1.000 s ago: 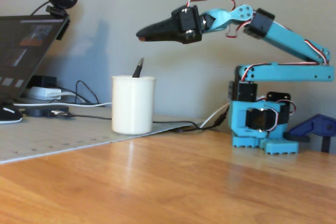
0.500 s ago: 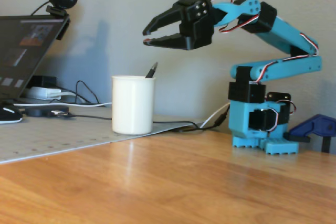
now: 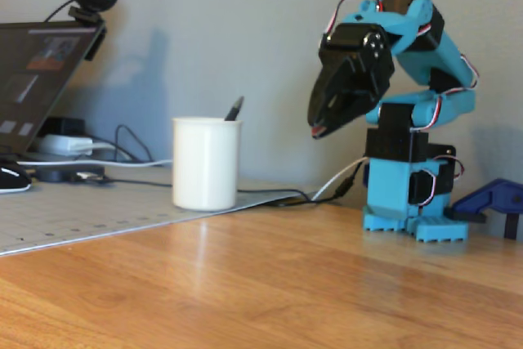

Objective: Grasp a pen and put it in a mug.

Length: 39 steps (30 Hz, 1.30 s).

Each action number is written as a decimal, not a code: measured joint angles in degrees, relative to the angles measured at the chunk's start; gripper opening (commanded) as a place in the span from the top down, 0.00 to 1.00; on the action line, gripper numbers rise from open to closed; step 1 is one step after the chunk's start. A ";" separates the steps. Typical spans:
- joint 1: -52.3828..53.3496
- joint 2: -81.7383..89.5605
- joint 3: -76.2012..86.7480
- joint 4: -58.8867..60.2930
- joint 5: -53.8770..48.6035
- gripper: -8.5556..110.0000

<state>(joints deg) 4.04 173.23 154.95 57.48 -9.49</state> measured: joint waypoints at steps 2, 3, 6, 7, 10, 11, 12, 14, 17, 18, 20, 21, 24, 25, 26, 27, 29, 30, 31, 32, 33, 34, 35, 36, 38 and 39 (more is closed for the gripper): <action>-0.79 2.90 1.85 2.37 0.62 0.90; -1.14 4.39 2.99 3.34 1.14 0.90; -2.46 9.49 6.86 4.83 3.69 0.90; -2.99 10.72 8.26 5.01 4.31 0.90; -4.48 14.59 12.57 5.62 4.92 0.90; -4.92 15.73 13.89 5.71 4.92 0.90; -5.27 16.88 15.21 5.71 4.92 0.90; -5.71 17.14 17.23 5.71 4.92 0.90; -5.98 17.23 19.34 5.80 4.92 0.90; -5.98 17.23 19.86 5.80 4.92 0.90; -5.98 17.23 21.36 5.80 4.92 0.90; -5.98 17.23 22.15 5.80 5.01 0.90; -5.98 17.23 24.08 5.80 5.62 0.90; -5.98 17.23 24.43 5.80 5.71 0.90; -5.98 17.23 24.79 5.80 5.71 0.90; -5.98 17.23 25.14 5.80 5.71 0.90; -5.98 17.23 25.31 6.50 5.71 0.90; -5.98 17.23 25.31 7.12 5.71 0.90; -5.98 17.23 25.31 8.09 5.71 0.90; -5.98 17.23 25.31 8.70 5.71 0.90; -5.98 17.23 25.31 9.14 5.71 0.90; -5.98 17.23 25.31 9.32 5.71 0.90; -5.98 17.23 25.31 9.40 5.71 0.90; -5.98 17.23 25.31 9.40 5.71 0.90; -5.98 17.23 25.31 9.40 5.71 0.90; -5.98 17.23 25.31 9.40 5.71 0.90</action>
<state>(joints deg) -1.93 190.46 180.26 66.88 -3.78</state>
